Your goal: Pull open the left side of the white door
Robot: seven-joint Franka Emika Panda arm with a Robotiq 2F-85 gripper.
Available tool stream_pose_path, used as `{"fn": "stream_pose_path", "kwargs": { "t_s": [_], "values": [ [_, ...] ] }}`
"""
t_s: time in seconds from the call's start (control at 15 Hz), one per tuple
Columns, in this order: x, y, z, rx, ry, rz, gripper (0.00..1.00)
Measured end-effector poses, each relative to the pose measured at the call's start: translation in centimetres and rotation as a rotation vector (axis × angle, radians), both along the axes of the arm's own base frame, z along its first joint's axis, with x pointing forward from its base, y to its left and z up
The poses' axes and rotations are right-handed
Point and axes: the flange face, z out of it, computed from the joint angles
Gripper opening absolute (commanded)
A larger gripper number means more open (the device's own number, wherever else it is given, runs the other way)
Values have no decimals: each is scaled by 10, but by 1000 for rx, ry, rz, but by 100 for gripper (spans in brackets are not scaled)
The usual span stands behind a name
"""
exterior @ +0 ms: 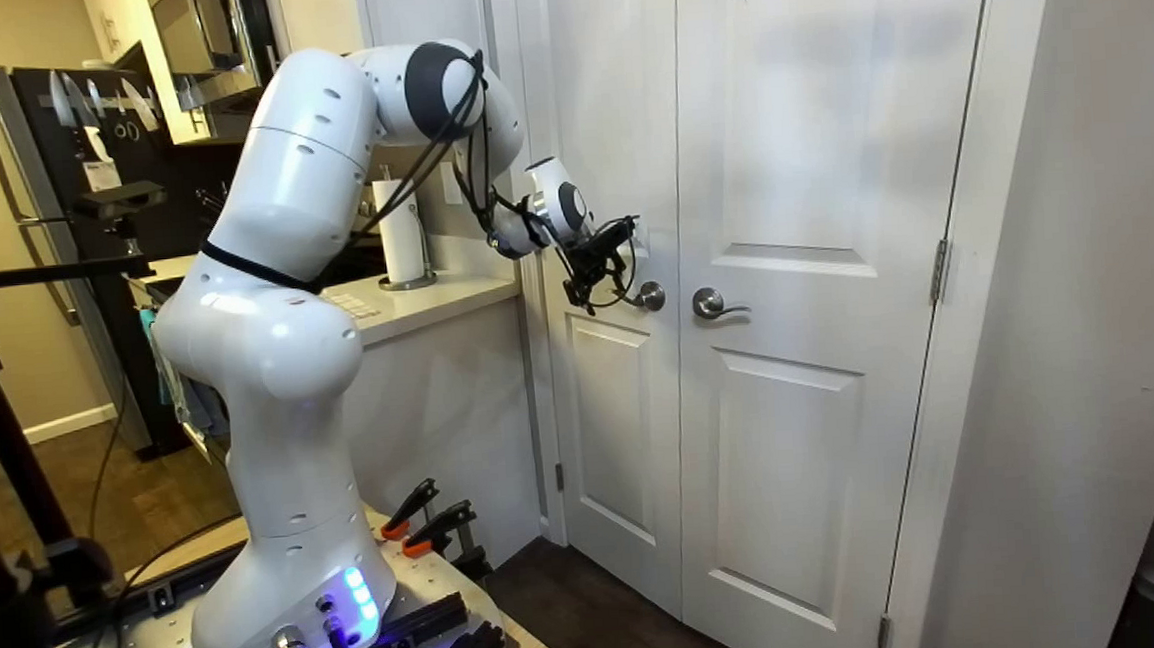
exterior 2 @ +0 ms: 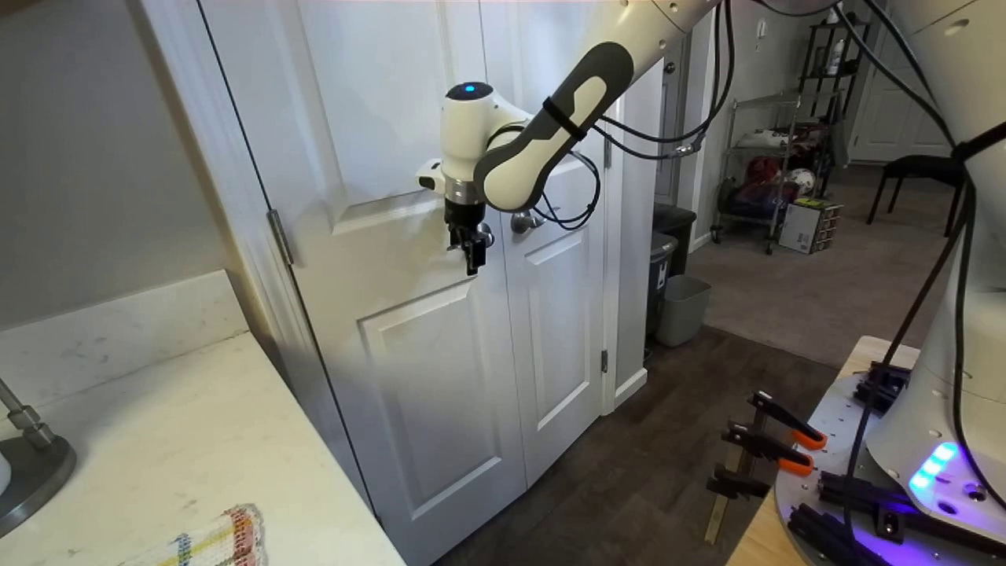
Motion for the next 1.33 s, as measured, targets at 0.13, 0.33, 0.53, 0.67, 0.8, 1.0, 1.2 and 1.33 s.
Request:
{"fn": "stream_pose_path", "kwargs": {
  "t_s": [0.13,0.33,0.53,0.67,0.8,1.0,1.2,1.33],
  "values": [
    [-1,0,-1,5,6,-6,100],
    [-2,1,-2,29,26,-33,100],
    [-3,1,-1,52,50,-67,100],
    [-6,3,1,62,71,-92,100],
    [-9,6,4,69,95,-117,100],
    [-14,13,7,86,134,-151,100],
    [-22,32,9,130,161,-177,100],
    [-31,54,9,163,187,-187,100]
  ]
}}
